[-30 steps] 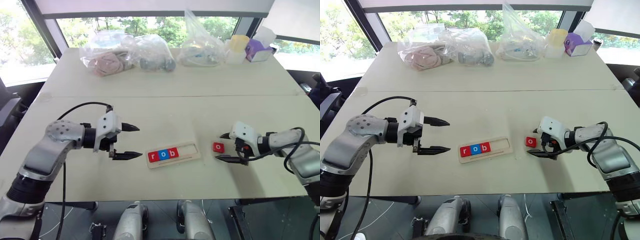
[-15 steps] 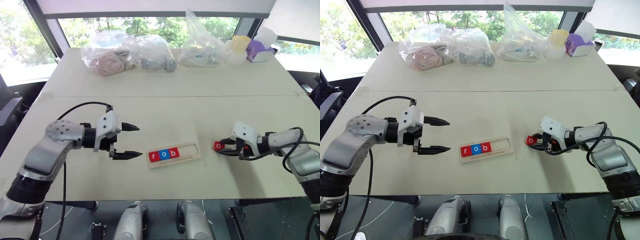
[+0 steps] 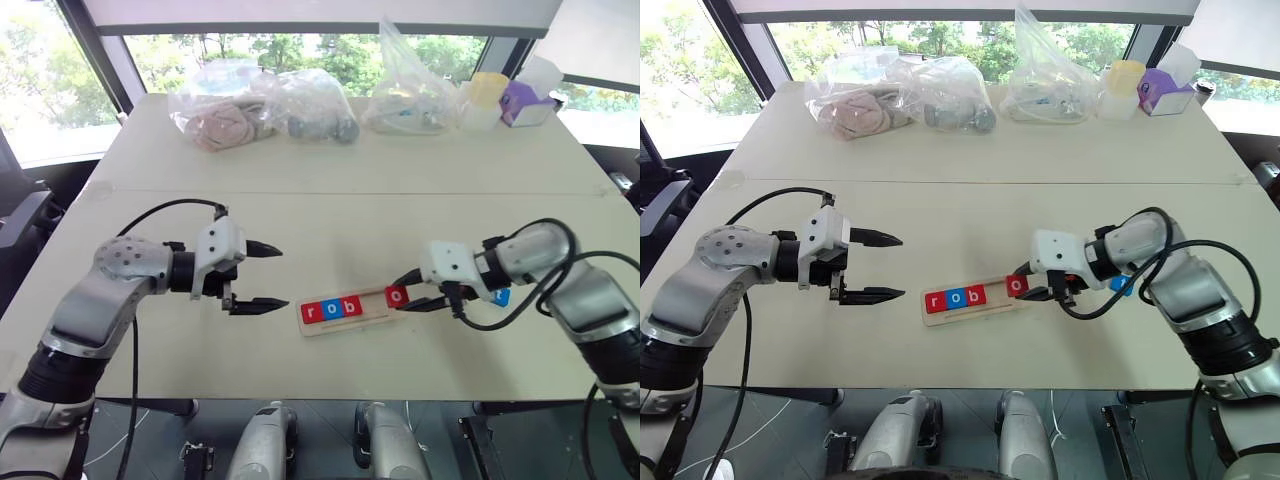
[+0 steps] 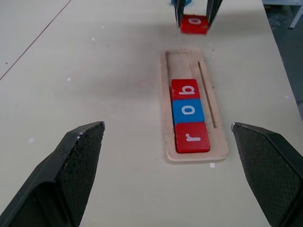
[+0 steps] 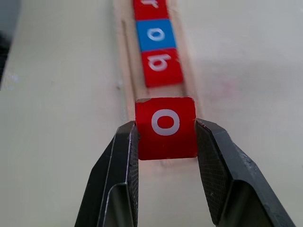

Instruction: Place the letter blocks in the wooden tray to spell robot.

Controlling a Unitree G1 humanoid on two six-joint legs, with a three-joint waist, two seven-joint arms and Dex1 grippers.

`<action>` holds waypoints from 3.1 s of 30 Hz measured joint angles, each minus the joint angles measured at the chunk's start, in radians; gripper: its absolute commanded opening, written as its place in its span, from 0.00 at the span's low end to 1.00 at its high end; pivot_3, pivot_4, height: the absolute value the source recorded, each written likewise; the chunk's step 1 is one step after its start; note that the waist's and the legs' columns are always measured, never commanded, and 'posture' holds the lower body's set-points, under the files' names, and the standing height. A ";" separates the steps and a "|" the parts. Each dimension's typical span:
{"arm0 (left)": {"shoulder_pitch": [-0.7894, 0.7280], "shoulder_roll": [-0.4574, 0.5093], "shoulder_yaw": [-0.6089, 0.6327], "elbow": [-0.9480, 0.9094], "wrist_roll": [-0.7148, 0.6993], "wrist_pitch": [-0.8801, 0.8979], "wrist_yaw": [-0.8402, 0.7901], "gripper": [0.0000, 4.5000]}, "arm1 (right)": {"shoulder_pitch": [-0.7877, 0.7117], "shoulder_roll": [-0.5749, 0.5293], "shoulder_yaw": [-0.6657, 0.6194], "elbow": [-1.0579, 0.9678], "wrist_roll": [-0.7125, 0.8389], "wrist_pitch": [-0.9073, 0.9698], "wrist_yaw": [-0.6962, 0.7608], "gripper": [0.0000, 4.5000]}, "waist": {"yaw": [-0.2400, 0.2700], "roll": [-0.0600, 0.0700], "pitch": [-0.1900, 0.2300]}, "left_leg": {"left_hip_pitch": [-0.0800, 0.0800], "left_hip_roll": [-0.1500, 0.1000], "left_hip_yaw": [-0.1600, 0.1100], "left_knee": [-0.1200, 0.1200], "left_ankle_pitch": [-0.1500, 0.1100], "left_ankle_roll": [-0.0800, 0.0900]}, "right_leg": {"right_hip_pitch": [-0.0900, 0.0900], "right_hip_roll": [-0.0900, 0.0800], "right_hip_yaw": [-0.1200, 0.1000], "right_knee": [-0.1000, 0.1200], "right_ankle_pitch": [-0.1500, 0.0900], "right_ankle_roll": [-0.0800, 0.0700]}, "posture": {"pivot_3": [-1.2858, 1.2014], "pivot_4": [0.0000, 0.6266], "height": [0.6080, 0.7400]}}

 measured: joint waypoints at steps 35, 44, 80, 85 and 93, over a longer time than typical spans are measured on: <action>0.014 0.000 0.001 -0.057 -0.010 0.031 0.058 1.00 | -0.099 0.175 0.107 0.239 -0.136 -0.110 0.010 0.25 | -0.002 0.000 0.000 | 0.001 0.000 0.000 0.000 0.001 -0.001 | 0.000 0.001 0.000 0.001 0.002 0.003 | 0.52 0.24 1.00; 0.017 0.000 0.001 -0.071 -0.011 0.047 0.062 1.00 | -0.108 0.175 0.107 0.246 -0.146 -0.119 0.025 0.99 | -0.002 0.000 0.000 | 0.001 0.000 0.000 0.000 0.001 -0.001 | 0.000 0.001 0.000 0.002 0.002 0.003 | 0.52 0.24 1.00; 0.015 -0.018 0.000 -0.071 -0.010 0.048 0.062 1.00 | -0.100 0.161 0.052 0.253 -0.147 -0.090 -0.021 0.99 | -0.002 0.000 0.000 | 0.001 0.000 -0.001 0.000 0.001 -0.002 | 0.001 0.002 0.000 0.002 0.002 0.003 | 0.52 0.24 1.00; 0.012 -0.019 0.000 -0.071 -0.010 0.048 0.061 1.00 | -0.098 0.162 0.057 0.262 -0.165 -0.120 -0.040 0.99 | -0.002 0.000 0.000 | 0.001 0.000 -0.001 0.000 0.001 -0.002 | 0.001 0.002 0.000 0.002 0.002 0.003 | 0.52 0.24 1.00; 0.012 -0.019 0.000 -0.071 -0.010 0.048 0.061 1.00 | -0.098 0.168 0.057 0.261 -0.168 -0.116 -0.045 0.99 | -0.002 0.000 0.000 | 0.001 0.000 -0.001 0.000 0.001 -0.002 | 0.001 0.002 0.000 0.002 0.002 0.003 | 0.52 0.24 1.00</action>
